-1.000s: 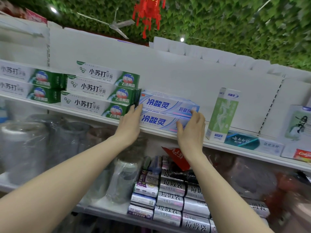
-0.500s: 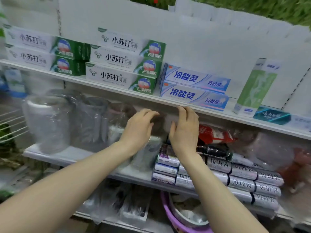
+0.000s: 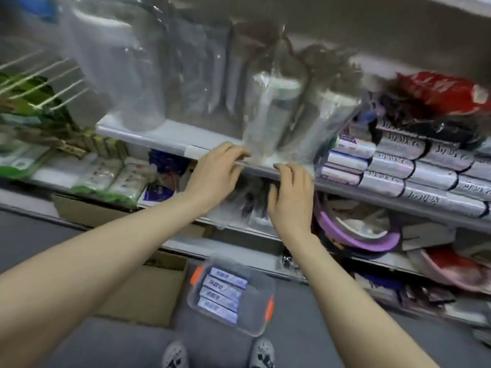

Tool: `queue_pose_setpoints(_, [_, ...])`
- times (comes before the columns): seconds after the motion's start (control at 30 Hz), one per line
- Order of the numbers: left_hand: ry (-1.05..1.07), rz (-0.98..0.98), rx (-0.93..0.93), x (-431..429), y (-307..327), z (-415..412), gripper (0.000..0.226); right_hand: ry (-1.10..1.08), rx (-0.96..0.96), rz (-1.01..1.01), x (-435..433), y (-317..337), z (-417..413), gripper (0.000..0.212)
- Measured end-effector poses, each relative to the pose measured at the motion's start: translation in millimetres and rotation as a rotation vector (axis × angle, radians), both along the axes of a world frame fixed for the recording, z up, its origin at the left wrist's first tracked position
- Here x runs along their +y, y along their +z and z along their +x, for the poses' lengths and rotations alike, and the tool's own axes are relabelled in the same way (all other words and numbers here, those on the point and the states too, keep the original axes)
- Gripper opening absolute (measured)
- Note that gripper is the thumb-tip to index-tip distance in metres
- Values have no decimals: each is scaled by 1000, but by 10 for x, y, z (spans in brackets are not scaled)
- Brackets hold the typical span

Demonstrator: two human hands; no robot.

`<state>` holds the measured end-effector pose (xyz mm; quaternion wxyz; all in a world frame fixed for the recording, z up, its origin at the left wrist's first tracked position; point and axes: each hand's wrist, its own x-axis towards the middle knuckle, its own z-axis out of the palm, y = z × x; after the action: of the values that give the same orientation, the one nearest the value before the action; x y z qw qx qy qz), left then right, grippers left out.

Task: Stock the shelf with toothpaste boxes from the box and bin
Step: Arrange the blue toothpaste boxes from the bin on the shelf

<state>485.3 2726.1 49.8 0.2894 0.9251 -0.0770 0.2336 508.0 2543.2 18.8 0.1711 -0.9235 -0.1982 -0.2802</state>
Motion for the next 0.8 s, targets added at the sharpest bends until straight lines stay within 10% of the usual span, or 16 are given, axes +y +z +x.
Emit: queue_pose_setpoints(0.8, [201, -262, 640, -22, -4186, -710, 31, 22, 698, -172, -250, -4085, -940, 52])
